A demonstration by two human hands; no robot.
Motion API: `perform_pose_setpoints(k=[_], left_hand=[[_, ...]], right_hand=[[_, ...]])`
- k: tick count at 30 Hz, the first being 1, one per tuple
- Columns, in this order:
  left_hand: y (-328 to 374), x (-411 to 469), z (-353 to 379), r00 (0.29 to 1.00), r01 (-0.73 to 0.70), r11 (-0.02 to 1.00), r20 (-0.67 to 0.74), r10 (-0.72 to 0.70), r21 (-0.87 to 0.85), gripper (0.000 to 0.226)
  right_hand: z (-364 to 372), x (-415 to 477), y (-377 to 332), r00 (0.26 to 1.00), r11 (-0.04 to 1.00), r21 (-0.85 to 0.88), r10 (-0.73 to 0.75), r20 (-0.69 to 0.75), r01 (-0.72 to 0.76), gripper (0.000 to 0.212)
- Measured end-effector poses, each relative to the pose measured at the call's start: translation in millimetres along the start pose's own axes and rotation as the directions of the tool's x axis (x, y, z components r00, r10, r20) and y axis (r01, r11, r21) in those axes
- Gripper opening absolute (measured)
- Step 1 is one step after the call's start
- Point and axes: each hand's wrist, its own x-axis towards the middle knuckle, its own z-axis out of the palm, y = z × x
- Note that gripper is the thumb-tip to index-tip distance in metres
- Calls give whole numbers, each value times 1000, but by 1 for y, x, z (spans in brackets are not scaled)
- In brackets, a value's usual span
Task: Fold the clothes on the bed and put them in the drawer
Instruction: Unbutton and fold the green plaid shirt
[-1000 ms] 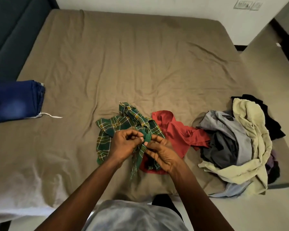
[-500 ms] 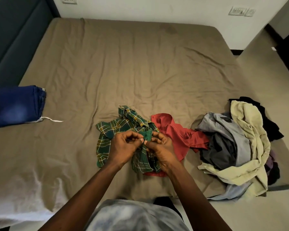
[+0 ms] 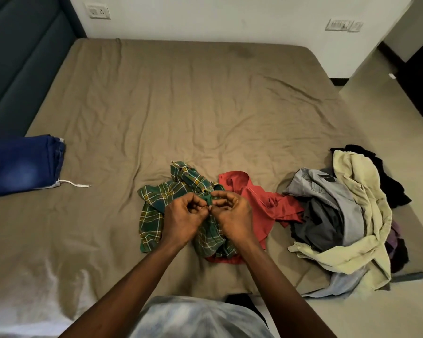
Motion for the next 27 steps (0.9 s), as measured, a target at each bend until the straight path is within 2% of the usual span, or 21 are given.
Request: perform_pose_setpoints(k=[3,6,12,16,18,21,23,25,27], left_hand=[[1,-1,2,999,22,990,-41,-29,-140,17],[5,1,3,1000,13,987,-25,-17,-160,18],[6,10,5,999,18,994,-42,-22,-103,17],[15,19,-1,996,42,996,87,-36,-80,14],[17,26,-4,985,75,991,163,-56,-111,11],[18,34,-7,964,182,947,238,-119,-264,9],[18,37,-6,951,244,917,261,-163,-315,9],[16,37,-3,937,296,893,283,-204,-339,12],[15,37,5,921,359,844,296,-252,-399,14]], right_hand=[[-3,3,-3,1000,998,51,22,20,-23,35],[-5,4,-2,1000,998,59,23,9,-23,35],[-5,1,-5,991,977,-170,-127,32,130,35],[-14,10,-14,985,949,-266,-169,31,171,31],[-15,18,-17,992,971,-206,-127,-6,123,25],[-15,29,-16,1000,998,-62,4,-2,-4,31],[-13,34,-15,999,999,-30,44,7,-43,32],[-9,37,-12,1000,998,-62,29,-10,-30,30],[-6,35,-14,998,981,-188,-45,-43,36,27]])
